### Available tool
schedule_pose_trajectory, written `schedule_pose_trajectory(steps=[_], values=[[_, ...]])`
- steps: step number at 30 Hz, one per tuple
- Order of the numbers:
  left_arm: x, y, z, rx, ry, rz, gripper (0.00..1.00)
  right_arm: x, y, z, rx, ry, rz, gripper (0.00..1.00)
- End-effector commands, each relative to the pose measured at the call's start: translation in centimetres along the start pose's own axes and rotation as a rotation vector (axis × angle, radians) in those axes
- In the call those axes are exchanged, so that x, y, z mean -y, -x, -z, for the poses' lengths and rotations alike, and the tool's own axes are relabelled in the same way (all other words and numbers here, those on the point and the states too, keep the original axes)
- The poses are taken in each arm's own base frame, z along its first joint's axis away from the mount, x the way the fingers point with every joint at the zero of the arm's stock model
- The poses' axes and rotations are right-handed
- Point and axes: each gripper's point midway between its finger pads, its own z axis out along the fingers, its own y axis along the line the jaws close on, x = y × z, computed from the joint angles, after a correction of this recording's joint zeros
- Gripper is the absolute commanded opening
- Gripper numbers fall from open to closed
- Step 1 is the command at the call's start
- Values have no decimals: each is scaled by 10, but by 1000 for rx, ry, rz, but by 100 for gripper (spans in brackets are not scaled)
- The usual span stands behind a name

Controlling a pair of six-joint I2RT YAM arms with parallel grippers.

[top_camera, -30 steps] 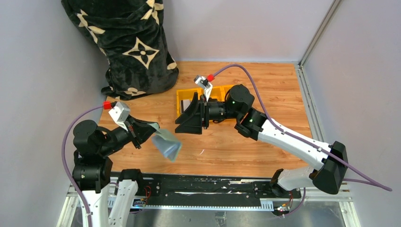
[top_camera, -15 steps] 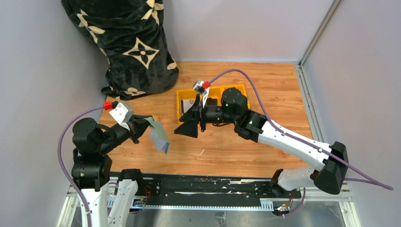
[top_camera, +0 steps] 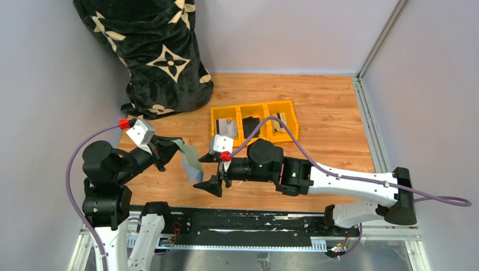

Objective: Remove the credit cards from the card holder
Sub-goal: Open the card holder.

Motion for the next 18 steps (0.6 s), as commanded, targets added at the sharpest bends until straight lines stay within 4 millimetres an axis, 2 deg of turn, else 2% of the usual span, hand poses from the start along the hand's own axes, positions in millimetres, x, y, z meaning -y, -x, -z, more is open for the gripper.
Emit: schedule_pose_trajectory(steps=[1, 2, 4, 7, 9, 10, 11, 12, 13, 14, 15, 16, 17, 18], values=[[9, 13, 3, 30, -23, 0, 0, 32, 11, -9, -2, -219, 136, 72], [9, 12, 3, 29, -24, 1, 0, 31, 12, -11, -1, -220, 144, 69], [10, 13, 4, 32, -26, 3, 0, 33, 15, -17, -9, -235, 164, 56], [13, 16, 5, 37, -39, 5, 0, 46, 15, -26, -45, -301, 189, 28], [17, 18, 6, 42, -48, 7, 0, 54, 16, -26, -56, -346, 198, 4], [18, 19, 7, 45, -49, 5, 0, 56, 16, -24, -58, -362, 197, 0], [19, 21, 8, 50, -50, 3, 0, 57, 16, -21, -53, -366, 194, 0], [21, 24, 9, 57, -50, -4, 6, 57, 17, -17, -45, -366, 185, 0], [23, 26, 11, 60, -54, -6, 21, 54, 20, -13, -29, -346, 165, 0], [26, 28, 12, 62, -63, -9, 52, 50, 18, -10, -17, -306, 136, 0], [30, 30, 14, 65, -81, -10, 66, 48, 18, -5, -2, -261, 91, 0], [34, 30, 15, 66, -96, -1, 86, 44, 19, 0, 25, -199, 37, 0], [36, 30, 15, 65, -103, 7, 97, 42, 20, 6, 55, -140, -41, 0], [39, 28, 15, 60, -121, 18, 99, 46, 26, 14, 102, -83, -107, 0]])
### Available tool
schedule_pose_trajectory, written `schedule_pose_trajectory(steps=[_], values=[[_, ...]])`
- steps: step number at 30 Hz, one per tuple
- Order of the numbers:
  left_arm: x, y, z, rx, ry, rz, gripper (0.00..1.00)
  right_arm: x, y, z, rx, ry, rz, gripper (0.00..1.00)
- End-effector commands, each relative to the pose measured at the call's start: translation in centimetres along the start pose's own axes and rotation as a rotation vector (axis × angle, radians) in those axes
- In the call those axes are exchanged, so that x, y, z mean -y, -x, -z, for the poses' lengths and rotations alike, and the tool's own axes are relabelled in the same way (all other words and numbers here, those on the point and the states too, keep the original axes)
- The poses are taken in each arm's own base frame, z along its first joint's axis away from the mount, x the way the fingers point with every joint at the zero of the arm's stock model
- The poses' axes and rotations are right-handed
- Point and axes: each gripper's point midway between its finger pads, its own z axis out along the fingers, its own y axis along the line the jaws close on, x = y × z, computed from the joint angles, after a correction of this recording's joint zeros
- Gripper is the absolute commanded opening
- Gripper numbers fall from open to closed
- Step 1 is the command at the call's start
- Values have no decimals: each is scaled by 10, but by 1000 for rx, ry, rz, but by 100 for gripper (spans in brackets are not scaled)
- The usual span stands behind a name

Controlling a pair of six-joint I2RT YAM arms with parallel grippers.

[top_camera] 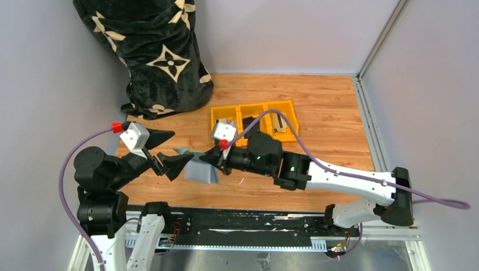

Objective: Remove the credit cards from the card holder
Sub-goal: Open the card holder, then remove the credit card from the card holder.

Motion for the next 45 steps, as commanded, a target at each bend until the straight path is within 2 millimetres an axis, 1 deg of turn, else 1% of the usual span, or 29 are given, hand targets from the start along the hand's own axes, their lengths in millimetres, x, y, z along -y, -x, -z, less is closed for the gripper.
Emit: schedule_pose_trajectory(steps=[1, 4, 5, 8, 11, 13, 16, 18, 21, 23, 27, 28, 31, 33, 34, 35, 36, 37, 38, 40, 42, 43, 45], values=[[24, 3, 6, 11, -97, 18, 100, 7, 31, 32, 164, 222, -270, 0], [28, -6, 5, -4, -131, 46, 100, -3, 40, 53, 212, 399, -374, 0], [33, -7, 6, -6, -155, 53, 100, -3, 42, 59, 217, 432, -399, 0], [43, -8, 8, -11, -205, 77, 100, -11, 49, 71, 226, 524, -411, 0], [44, -8, 8, -14, -210, 89, 97, -21, 57, 80, 241, 602, -405, 0], [43, -8, 8, -13, -203, 89, 96, -26, 61, 82, 244, 646, -409, 0], [39, -7, 9, -3, -168, 67, 95, -29, 62, 82, 229, 674, -416, 0], [38, -5, 11, 10, -150, 41, 98, -28, 61, 82, 218, 676, -424, 0], [49, -2, 14, 14, -196, 35, 99, -27, 65, 85, 231, 675, -427, 0], [59, -5, 16, -3, -259, 72, 96, -27, 68, 85, 240, 680, -434, 0], [60, -12, 12, -39, -291, 167, 78, -26, 81, 79, 280, 714, -475, 0], [59, -14, 11, -47, -294, 189, 60, -25, 87, 72, 290, 742, -521, 0], [60, -12, 12, -44, -290, 189, 39, -25, 88, 65, 295, 761, -555, 0], [59, -10, 12, -39, -283, 182, 24, -23, 88, 62, 297, 762, -573, 0], [58, -9, 12, -39, -278, 186, 16, -23, 86, 59, 292, 757, -582, 2], [58, -8, 11, -39, -272, 192, 9, -22, 83, 58, 286, 752, -591, 7], [57, -6, 11, -37, -268, 198, 3, -22, 80, 57, 278, 746, -597, 15], [56, -5, 10, -38, -265, 214, 0, -21, 78, 56, 272, 739, -600, 21], [56, -2, 9, -29, -264, 222, 0, -21, 73, 56, 262, 730, -605, 26], [55, 7, 7, -4, -260, 273, 0, -22, 63, 58, 245, 719, -605, 34], [55, 20, 4, 47, -267, 328, 0, -23, 52, 63, 240, 710, -585, 41], [55, 25, 2, 69, -274, 365, 0, -25, 44, 68, 235, 703, -576, 44], [54, 38, 0, 107, -281, 417, 0, -28, 32, 77, 239, 692, -538, 50]])
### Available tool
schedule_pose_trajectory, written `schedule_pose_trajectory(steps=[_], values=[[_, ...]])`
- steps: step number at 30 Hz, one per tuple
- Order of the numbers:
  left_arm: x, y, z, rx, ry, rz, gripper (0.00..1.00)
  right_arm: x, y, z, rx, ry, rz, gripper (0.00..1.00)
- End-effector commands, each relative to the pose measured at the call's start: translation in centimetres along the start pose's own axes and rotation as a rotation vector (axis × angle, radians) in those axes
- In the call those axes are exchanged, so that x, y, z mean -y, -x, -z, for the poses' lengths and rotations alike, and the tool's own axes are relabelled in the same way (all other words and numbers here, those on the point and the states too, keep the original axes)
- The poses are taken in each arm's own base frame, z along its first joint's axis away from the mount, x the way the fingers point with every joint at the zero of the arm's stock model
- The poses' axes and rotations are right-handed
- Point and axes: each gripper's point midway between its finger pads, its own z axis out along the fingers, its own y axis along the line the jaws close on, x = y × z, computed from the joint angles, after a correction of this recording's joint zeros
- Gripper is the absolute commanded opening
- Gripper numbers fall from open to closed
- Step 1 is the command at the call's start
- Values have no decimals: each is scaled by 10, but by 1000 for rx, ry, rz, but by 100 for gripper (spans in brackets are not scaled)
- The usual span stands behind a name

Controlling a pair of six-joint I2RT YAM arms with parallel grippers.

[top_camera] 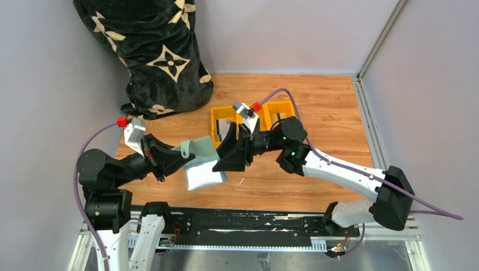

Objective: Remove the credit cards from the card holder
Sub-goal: Remove the credit card from the card holder.

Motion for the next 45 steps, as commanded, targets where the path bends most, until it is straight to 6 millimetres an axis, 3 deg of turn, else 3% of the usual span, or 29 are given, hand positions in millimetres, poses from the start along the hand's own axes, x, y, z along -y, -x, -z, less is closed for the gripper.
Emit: schedule_pose_trajectory(steps=[1, 8, 21, 28, 34, 45], values=[[9, 38, -6, 128, -28, 112, 0, -12, -17, 21, -5, 9, 110, 52], [8, 49, -11, 133, -34, 236, 0, -13, -22, 41, 25, -84, 261, 59], [15, 49, -9, 124, -47, 281, 0, 26, 14, 45, 103, -352, 307, 41], [17, 50, -9, 119, -57, 294, 0, 33, 18, 38, 86, -374, 333, 34], [20, 50, -9, 117, -65, 316, 0, 33, 19, 23, 43, -409, 425, 40], [25, 46, -8, 90, -95, 349, 0, 16, 60, 0, 123, -394, 549, 47]])
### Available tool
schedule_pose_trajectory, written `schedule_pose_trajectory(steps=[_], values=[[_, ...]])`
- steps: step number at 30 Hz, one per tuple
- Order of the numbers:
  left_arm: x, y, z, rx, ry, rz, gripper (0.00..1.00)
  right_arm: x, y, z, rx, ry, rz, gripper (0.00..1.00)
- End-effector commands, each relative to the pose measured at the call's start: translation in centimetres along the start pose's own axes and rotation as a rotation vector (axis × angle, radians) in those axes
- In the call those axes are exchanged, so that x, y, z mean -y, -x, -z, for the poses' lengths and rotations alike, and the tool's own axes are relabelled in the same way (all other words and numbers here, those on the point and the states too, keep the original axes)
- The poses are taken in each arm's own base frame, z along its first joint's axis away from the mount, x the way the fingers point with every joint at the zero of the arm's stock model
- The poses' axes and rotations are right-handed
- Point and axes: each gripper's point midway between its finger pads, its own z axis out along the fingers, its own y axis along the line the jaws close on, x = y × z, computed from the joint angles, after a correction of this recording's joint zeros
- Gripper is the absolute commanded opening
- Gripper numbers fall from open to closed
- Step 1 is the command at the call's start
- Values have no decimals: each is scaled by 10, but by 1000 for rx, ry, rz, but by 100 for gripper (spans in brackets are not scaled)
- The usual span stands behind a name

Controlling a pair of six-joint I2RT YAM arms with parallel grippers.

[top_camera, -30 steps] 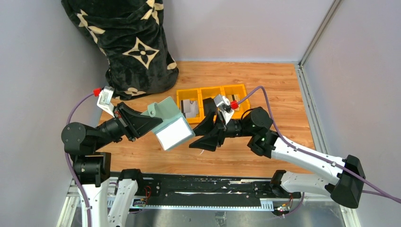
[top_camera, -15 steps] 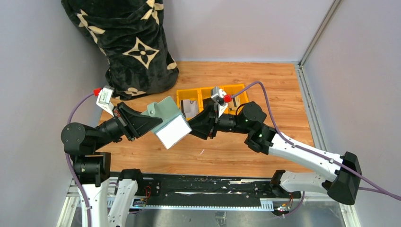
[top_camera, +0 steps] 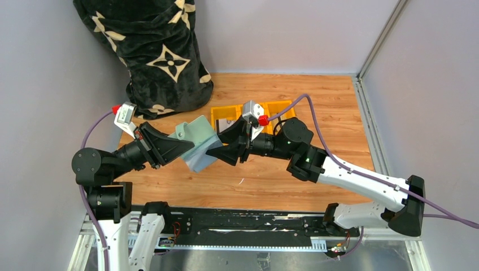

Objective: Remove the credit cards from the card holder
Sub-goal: Remove the credit card from the card holder.

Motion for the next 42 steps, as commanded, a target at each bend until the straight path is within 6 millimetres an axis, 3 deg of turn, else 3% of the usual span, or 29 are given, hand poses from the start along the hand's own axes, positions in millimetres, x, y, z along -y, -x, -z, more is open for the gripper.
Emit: schedule_pose_trajectory(steps=[1, 13, 17, 20, 23, 25, 29, 35, 42], values=[[14, -5, 3, -35, -42, 1, 0, -2, 33, -6, 90, -3, 64, 48], [18, -9, 4, -56, -74, 13, 0, -21, 51, -16, 178, 110, -28, 49], [15, -9, 4, -52, -61, -25, 0, -25, 55, -12, 186, 160, -106, 29], [9, -5, 4, -39, -10, -94, 19, -23, 57, -1, 196, 182, -182, 12], [11, 2, 4, -26, 13, -167, 58, -17, 55, 9, 197, 165, -232, 0], [13, 4, 5, -32, 26, -208, 76, -11, 51, 15, 185, 133, -264, 0], [16, -4, 8, -65, 11, -236, 91, -6, 56, 21, 177, 92, -311, 0], [8, -26, 16, -68, -9, -323, 87, -14, 69, 15, 174, 146, -389, 0], [-1, -13, 14, -8, 53, -361, 66, -31, 65, 2, 107, 261, -463, 0]])
